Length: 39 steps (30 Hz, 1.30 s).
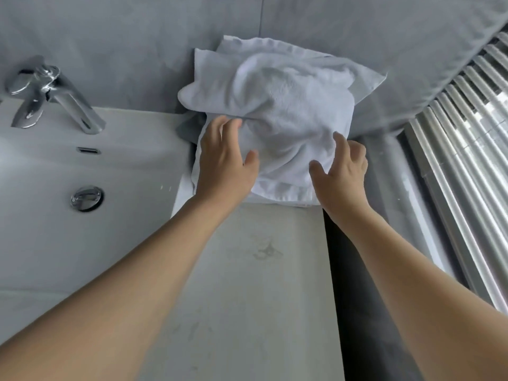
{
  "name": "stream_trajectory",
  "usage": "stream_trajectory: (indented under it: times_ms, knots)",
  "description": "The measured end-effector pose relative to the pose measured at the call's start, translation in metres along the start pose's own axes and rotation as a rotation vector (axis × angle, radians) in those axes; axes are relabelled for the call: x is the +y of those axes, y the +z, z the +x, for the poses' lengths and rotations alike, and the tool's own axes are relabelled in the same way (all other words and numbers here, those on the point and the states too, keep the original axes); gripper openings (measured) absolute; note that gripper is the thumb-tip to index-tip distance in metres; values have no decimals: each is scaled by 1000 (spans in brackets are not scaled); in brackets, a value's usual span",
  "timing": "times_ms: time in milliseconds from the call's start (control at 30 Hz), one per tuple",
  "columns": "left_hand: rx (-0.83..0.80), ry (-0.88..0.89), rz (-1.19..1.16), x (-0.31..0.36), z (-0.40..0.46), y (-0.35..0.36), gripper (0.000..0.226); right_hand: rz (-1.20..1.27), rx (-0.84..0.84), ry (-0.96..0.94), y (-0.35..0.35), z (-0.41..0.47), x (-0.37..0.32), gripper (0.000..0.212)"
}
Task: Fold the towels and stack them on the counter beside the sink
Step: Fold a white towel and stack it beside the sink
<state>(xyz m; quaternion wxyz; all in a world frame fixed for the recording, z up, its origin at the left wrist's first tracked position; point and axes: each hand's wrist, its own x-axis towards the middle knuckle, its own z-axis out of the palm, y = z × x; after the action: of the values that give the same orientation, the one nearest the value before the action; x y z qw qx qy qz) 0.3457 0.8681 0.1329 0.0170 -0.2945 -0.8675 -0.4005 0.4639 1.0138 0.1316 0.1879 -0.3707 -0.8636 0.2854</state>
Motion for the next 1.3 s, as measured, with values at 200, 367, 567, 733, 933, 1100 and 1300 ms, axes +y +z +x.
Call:
stream_trajectory:
  times_ms: [200, 367, 567, 733, 933, 1100, 1300]
  knots:
    - [21, 31, -39, 10, 26, 20, 61, 22, 34, -47, 8, 22, 7, 59]
    - [103, 76, 15, 9, 48, 25, 71, 220, 112, -78, 6, 41, 3, 65]
    - [207, 85, 28, 1, 67, 27, 51, 295, 96, 44, 9, 58, -2, 75]
    - [263, -3, -4, -11, 76, 24, 26, 441, 122, 178, 13, 69, 0, 54]
    - [317, 117, -19, -8, 67, 15, 15, 494, 279, 251, 13, 72, 5, 33]
    - [371, 197, -170, -5, 53, 3, 12, 546, 317, 274, 5, 64, 7, 27]
    - [105, 97, -208, 0, 61, -3, 46, 512, 224, 315, -8, 53, 8, 38]
